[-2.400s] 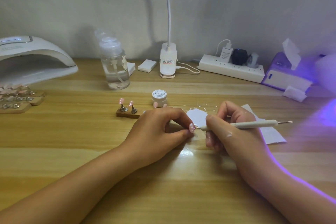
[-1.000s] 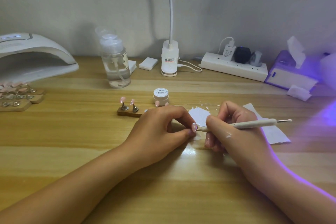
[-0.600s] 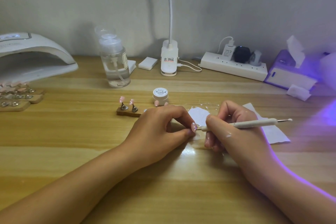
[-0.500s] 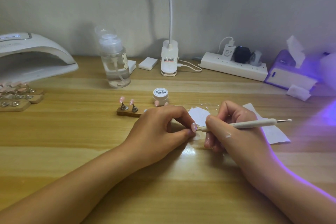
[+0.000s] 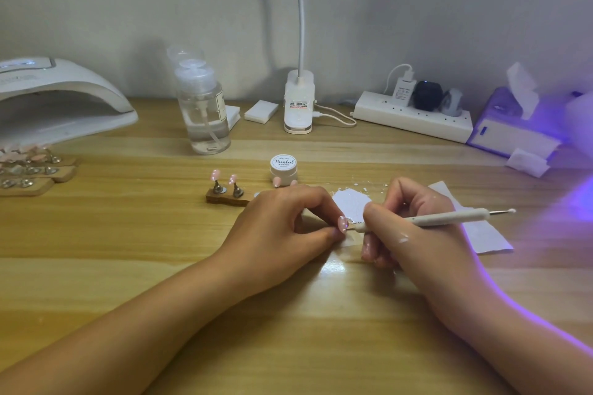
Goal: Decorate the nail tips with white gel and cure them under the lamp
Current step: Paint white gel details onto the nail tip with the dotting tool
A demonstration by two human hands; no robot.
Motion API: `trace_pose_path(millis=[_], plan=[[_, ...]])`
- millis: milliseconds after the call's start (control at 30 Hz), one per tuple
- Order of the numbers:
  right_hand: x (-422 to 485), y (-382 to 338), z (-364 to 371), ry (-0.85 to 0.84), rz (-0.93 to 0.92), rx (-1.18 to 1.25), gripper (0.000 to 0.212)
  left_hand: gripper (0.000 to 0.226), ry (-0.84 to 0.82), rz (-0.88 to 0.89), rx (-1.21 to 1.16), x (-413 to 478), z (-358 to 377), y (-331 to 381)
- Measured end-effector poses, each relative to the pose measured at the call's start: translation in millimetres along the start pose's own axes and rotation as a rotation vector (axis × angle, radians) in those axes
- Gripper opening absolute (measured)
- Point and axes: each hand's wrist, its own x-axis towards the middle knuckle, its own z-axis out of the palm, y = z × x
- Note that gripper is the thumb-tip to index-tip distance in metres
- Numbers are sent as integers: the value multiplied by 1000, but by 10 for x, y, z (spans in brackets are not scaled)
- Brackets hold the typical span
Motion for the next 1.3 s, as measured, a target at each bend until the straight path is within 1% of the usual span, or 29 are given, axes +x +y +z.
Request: trace_pose_path(millis=[100, 233, 333, 533, 700, 967, 1167, 1300], plan=[[-6, -6, -8, -2, -1, 6, 17, 21, 0, 4, -8, 9, 5, -13], [-1, 4, -20, 26, -19, 21, 32, 21, -2, 14, 7, 15, 14, -53], [-9, -10, -9, 42, -29, 59, 36, 21, -4, -2, 6, 6, 15, -62], [-22, -31, 3, 51, -25, 89, 30, 21, -14, -7, -2, 9, 6, -30], [-21, -22, 9, 47, -15, 81, 28, 14, -15, -5, -8, 3, 6, -34], [-12, -21, 4, 71, -18, 121, 30, 21, -16, -7, 5, 6, 5, -44], [-14, -9, 10, 60, -13, 116, 27, 19, -19, -4, 24, 10, 6, -65], [-7, -4, -7, 92, -14, 172, 27, 19, -23, -7, 26, 8, 2, -62]])
